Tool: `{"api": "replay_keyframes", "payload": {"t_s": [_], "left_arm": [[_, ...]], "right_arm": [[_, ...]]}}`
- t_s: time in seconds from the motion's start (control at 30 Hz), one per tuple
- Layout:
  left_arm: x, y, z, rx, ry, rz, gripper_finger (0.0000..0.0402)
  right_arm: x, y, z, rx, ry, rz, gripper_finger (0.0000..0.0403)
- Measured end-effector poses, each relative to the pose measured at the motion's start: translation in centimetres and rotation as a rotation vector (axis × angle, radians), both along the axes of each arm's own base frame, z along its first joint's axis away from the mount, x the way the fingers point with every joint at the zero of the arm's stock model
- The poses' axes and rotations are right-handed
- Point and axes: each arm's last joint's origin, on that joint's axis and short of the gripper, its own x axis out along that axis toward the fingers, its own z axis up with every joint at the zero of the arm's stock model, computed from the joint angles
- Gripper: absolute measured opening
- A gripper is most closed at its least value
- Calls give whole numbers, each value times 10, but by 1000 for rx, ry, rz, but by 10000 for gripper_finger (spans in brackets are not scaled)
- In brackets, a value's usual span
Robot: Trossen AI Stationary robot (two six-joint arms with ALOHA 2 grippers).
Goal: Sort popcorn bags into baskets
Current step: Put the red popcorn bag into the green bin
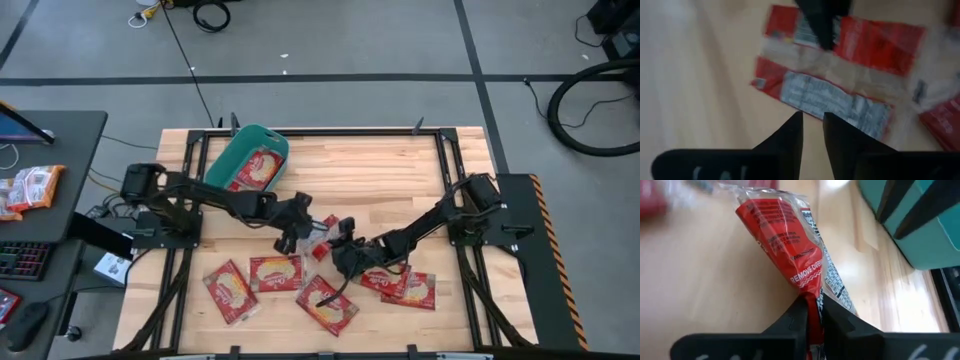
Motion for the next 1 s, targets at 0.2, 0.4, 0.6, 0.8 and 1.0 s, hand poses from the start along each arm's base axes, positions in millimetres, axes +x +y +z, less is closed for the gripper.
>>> {"api": "replay_keyframes", "payload": {"t_s": [0.2, 0.4, 0.6, 0.8, 1.0], "left_arm": [[-5, -10, 15, 15, -54, 56, 129], [-7, -16, 16, 7, -54, 63, 211], [-5, -16, 14, -13, -57, 79, 264], [-5, -15, 15, 24, -70, 109, 258], [-4, -14, 16, 46, -88, 129, 217]], "right_arm": [[-3, -12, 26, 115, -64, -100, 35], [-9, -25, 45, 258, -66, -160, 37], [-10, -36, 53, 355, -114, -256, 37], [-7, -42, 53, 424, -118, -254, 38], [-3, -42, 58, 477, -177, -248, 38]]}}
